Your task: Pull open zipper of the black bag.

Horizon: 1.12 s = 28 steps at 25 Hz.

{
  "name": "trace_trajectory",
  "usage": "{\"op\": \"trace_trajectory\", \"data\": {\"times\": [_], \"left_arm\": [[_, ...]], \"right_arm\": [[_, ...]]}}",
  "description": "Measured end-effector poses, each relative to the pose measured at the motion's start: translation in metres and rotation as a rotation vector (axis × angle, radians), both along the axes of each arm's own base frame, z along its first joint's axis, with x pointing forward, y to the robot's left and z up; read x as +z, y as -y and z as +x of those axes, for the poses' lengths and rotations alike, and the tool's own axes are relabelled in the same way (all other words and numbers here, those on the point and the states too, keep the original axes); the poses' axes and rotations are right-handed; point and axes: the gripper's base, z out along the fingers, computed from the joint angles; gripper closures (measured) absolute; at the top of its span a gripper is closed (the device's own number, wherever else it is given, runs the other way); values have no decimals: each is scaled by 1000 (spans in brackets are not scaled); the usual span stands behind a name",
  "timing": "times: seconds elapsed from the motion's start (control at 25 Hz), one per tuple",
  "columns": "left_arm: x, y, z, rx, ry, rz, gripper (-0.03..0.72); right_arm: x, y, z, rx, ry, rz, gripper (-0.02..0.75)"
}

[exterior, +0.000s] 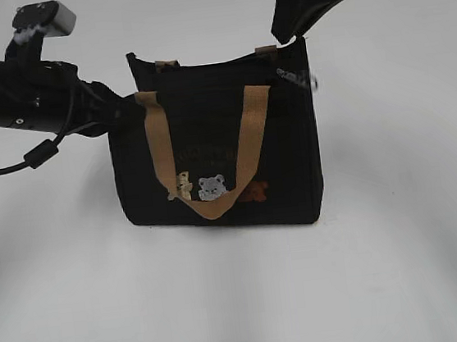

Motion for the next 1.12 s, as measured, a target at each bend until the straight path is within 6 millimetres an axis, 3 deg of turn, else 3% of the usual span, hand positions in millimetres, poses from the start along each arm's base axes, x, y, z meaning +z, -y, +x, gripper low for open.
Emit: {"op": "trace_trajectory", "data": {"times": [0.08, 0.2, 0.36, 0.6, 0.72, 0.88, 1.12], "left_arm": [[5, -2, -1, 30, -11, -19, 529], [23, -14, -5, 108, -10, -67, 407], [64, -40, -15, 253, 2, -183, 320], [103, -71, -44, 417, -6, -180, 306], [115, -79, -66, 461, -20, -113, 326], [131, -89, -108, 523, -24, -61, 337], [159, -111, -198, 644, 50, -5, 344]], "right_arm": [[5, 1, -2, -23, 2, 9, 437], [17, 7, -8, -74, 28, 0, 372], [36, 15, -19, -118, 57, -13, 356], [54, 23, -41, -146, 61, 4, 356], [44, 34, -72, -175, -1, -8, 356], [28, 59, -132, -224, -60, -55, 356], [11, 96, -219, -252, -24, -89, 358]]}}
